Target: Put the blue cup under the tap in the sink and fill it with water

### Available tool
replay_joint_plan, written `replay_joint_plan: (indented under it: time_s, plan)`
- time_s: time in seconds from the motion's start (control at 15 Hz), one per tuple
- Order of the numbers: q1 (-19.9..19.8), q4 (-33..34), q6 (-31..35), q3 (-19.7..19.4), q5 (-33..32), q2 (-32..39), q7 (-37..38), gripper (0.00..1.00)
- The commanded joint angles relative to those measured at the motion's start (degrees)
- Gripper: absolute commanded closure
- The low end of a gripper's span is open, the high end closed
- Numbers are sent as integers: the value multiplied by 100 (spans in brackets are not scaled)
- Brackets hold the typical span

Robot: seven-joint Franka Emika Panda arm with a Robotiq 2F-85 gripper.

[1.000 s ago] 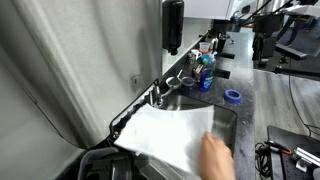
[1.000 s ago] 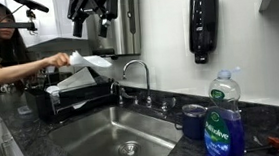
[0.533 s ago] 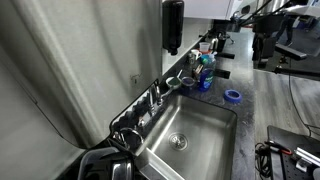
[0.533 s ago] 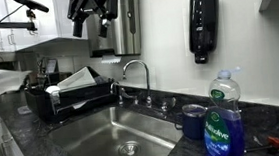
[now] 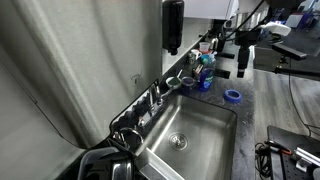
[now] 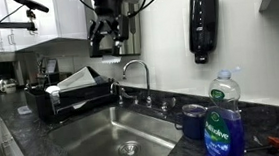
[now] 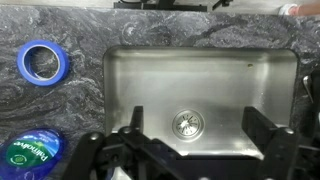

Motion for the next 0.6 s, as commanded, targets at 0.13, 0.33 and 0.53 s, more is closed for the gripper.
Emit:
replay_joint_plan:
  time_s: [0.13,0.33,0.53]
  plan:
    - [-229,190,1171,237,225,828,1058,0]
    - [-261,112,1821,281,191,1047,1644,0]
    - [-285,107,2310,298,149,1319,2263,0]
